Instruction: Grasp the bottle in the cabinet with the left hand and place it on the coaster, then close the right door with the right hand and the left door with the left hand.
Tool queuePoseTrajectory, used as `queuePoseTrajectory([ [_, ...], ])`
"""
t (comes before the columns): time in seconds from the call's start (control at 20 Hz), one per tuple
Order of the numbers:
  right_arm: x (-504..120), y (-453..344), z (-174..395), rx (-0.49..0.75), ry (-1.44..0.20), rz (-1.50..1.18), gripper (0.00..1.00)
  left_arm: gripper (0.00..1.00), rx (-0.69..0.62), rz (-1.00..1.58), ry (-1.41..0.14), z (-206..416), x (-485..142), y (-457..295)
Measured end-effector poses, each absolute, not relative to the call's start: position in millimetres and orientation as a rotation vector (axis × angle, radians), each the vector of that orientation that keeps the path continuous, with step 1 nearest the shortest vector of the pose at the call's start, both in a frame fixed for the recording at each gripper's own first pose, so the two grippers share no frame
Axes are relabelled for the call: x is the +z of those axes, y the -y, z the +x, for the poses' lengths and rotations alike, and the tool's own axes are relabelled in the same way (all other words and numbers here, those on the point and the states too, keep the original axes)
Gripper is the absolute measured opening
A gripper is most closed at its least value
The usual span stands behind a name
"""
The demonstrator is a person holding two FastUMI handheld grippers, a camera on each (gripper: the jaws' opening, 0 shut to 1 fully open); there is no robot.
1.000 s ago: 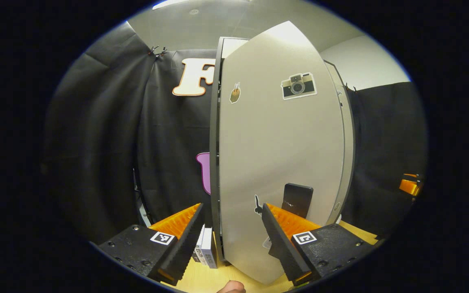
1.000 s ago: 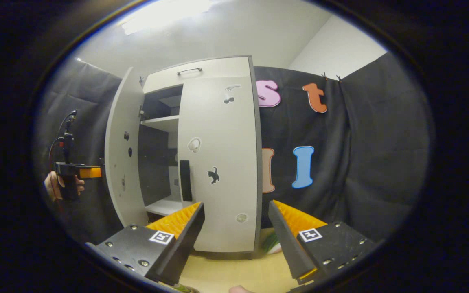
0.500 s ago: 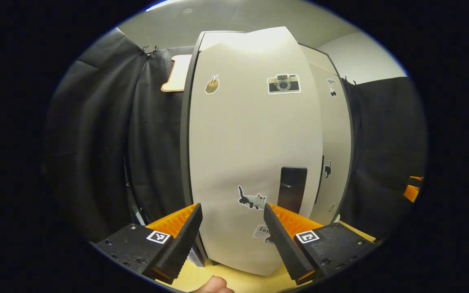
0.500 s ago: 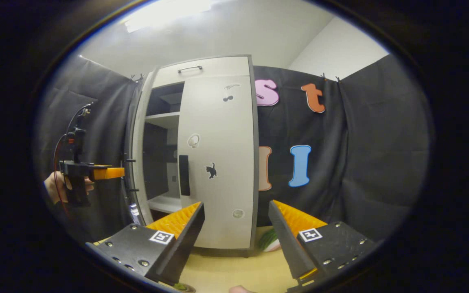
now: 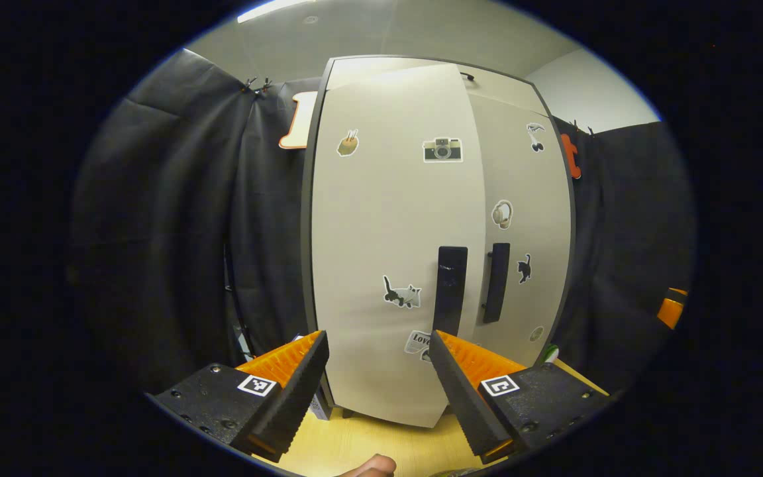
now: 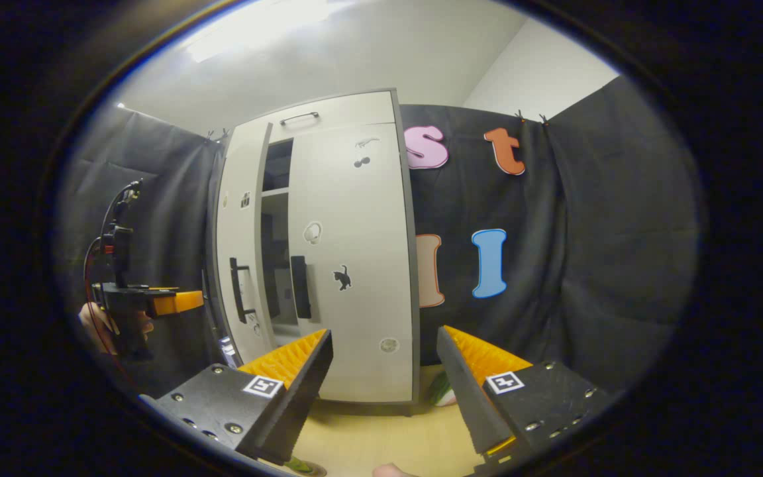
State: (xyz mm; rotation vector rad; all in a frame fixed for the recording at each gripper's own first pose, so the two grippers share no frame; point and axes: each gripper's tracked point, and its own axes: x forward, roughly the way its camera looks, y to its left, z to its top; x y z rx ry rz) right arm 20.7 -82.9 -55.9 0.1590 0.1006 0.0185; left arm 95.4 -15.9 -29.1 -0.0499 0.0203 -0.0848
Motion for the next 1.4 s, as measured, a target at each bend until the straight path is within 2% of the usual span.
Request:
queuePoseTrajectory([
  [0.3,-51.4,63.1,7.7,0.029,-0.106,0.145,0.96,0.96,-0.049,-0.059,0.023,63.0,-10.8,16.3],
  [0.4,-43.6,55.9,8.2,0.014,-0.104,0.152,0.96,0.93,-0.037,-0.061,0.034,56.8,-1.8,12.7],
  [0.5,-42.0,50.1,7.2,-0.011,-0.112,0.158,0.96,0.96,-0.071,-0.076,0.041,51.8,3.7,17.9],
  [0.55,-42.0,47.2,8.2,-0.023,-0.118,0.165,0.96,0.94,-0.077,-0.081,0.05,51.3,7.0,16.4],
  [0.6,-44.6,43.6,7.2,-0.034,-0.131,0.172,0.96,0.96,-0.084,-0.078,0.055,49.6,8.8,13.7],
  [0.8,-49.8,27.5,3.5,-0.054,-0.152,0.153,0.96,0.96,-0.123,-0.047,0.059,49.1,10.4,12.5],
  [0.85,-47.9,22.2,2.7,-0.049,-0.148,0.142,0.93,0.96,-0.131,-0.04,0.058,47.6,9.4,12.6],
  [0.9,-47.1,18.6,3.2,-0.048,-0.146,0.131,0.96,0.96,-0.137,-0.035,0.06,46.9,8.5,11.6],
  [0.95,-45.2,17.3,2.4,-0.057,-0.14,0.117,0.93,0.97,-0.143,-0.033,0.058,45.9,6.6,11.4],
  [1.0,-42.9,15.4,2.4,-0.062,-0.135,0.103,0.96,0.96,-0.159,-0.035,0.055,46.1,3.9,13.4],
  [1.1,-39.0,6.4,2.6,-0.059,-0.125,0.082,0.96,0.96,-0.176,-0.041,0.036,45.9,-4.7,12.1],
  [1.15,-38.8,2.2,2.6,-0.058,-0.123,0.078,0.93,0.96,-0.173,-0.042,0.028,45.9,-7.7,8.8],
  [1.2,-38.4,-2.4,3.0,-0.057,-0.123,0.074,0.96,0.97,-0.172,-0.044,0.023,45.6,-9.9,5.2],
  [1.4,-37.0,-19.8,1.7,-0.059,-0.119,0.072,0.96,0.97,-0.187,-0.063,0.034,45.1,-9.2,-9.2],
])
